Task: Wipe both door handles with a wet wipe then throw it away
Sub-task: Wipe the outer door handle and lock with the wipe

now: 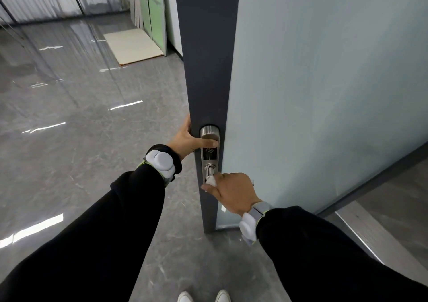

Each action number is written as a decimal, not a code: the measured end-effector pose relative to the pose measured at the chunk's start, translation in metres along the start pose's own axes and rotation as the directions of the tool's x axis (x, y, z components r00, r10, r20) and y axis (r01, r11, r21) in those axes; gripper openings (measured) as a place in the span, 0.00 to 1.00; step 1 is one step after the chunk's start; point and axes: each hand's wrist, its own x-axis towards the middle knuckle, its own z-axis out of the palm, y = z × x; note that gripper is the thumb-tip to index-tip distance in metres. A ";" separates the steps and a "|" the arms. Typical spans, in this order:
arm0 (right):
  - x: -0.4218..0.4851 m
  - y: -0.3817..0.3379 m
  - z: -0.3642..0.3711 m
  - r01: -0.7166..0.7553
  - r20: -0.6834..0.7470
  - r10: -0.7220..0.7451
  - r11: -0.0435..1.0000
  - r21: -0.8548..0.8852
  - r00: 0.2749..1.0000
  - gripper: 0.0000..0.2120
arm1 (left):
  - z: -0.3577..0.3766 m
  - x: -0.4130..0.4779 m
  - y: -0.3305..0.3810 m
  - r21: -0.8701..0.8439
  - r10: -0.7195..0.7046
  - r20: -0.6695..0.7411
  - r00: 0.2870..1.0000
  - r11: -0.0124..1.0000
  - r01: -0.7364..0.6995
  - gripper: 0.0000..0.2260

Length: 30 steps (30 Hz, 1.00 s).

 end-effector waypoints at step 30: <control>0.042 -0.005 -0.005 -0.429 0.538 0.194 0.832 0.353 0.820 0.39 | 0.002 -0.002 0.000 -0.004 -0.011 0.001 1.000 1.000 0.011 0.37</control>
